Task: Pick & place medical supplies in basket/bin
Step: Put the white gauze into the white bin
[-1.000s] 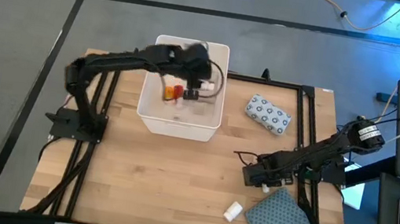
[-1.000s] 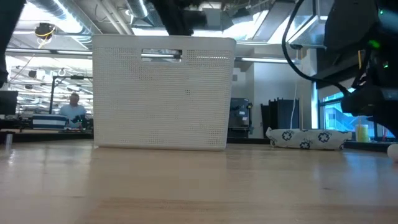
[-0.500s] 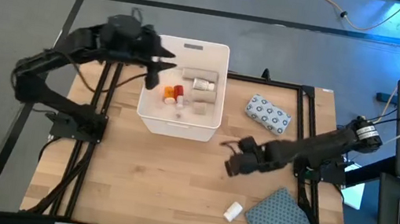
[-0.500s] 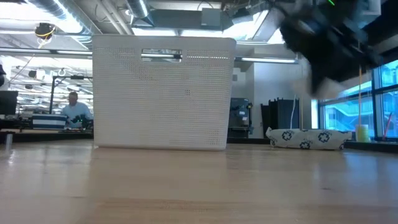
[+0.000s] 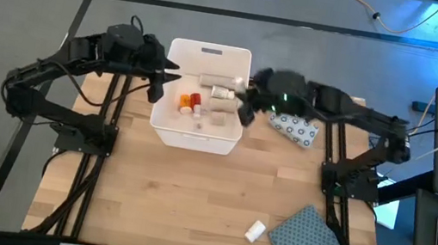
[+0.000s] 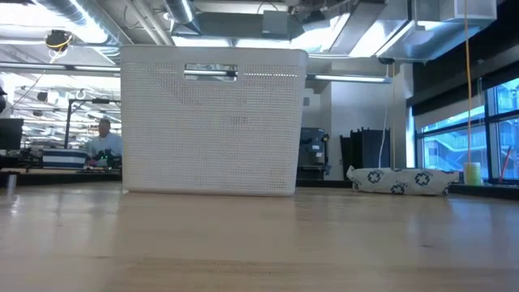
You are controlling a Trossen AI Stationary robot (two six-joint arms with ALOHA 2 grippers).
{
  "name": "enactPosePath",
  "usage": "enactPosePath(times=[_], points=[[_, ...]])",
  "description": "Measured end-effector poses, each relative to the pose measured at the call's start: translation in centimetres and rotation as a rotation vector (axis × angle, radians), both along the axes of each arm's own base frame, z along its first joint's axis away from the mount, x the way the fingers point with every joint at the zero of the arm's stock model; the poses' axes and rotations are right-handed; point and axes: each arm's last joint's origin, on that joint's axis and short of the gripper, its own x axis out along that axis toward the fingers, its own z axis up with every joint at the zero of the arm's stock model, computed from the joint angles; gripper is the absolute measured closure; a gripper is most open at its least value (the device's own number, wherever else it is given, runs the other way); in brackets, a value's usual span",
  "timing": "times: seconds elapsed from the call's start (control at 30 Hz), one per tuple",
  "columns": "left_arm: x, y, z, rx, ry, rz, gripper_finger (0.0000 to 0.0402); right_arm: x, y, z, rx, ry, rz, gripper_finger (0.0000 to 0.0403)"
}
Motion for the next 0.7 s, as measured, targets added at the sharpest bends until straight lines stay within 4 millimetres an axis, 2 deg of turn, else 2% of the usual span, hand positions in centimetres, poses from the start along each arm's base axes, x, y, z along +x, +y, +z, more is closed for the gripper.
enactPosePath(times=[0.07, 0.13, 0.23, 0.33, 0.53, 0.7], points=[[0.1, 0.0, -0.4, -0.006, 0.017, 0.000, 0.0272, 1.2, -1.9, 0.2, -0.041, -0.016, 0.053, 0.0366], [0.1, 0.1, -0.5, -0.006, 0.028, 0.006, 0.0272, 2.6, -3.9, -0.4, -0.060, 0.004, 0.086, 0.0365], [-0.1, 0.1, -0.7, 0.003, 0.053, 0.037, 0.0272, 4.9, -6.7, -2.8, -0.050, 0.080, 0.127, 0.0364], [-0.2, 0.2, -0.8, 0.017, 0.080, 0.073, 0.0270, 6.8, -8.9, -6.0, -0.023, 0.177, 0.201, 0.0364], [-0.5, 0.3, -1.1, 0.042, 0.126, 0.133, 0.0273, 9.8, -11.5, -12.5, 0.036, 0.307, 0.354, 0.0362], [-0.5, 0.3, -1.1, 0.043, 0.127, 0.135, 0.0273, 10.7, -12.5, -16.2, 0.066, 0.412, 0.390, 0.0362]])
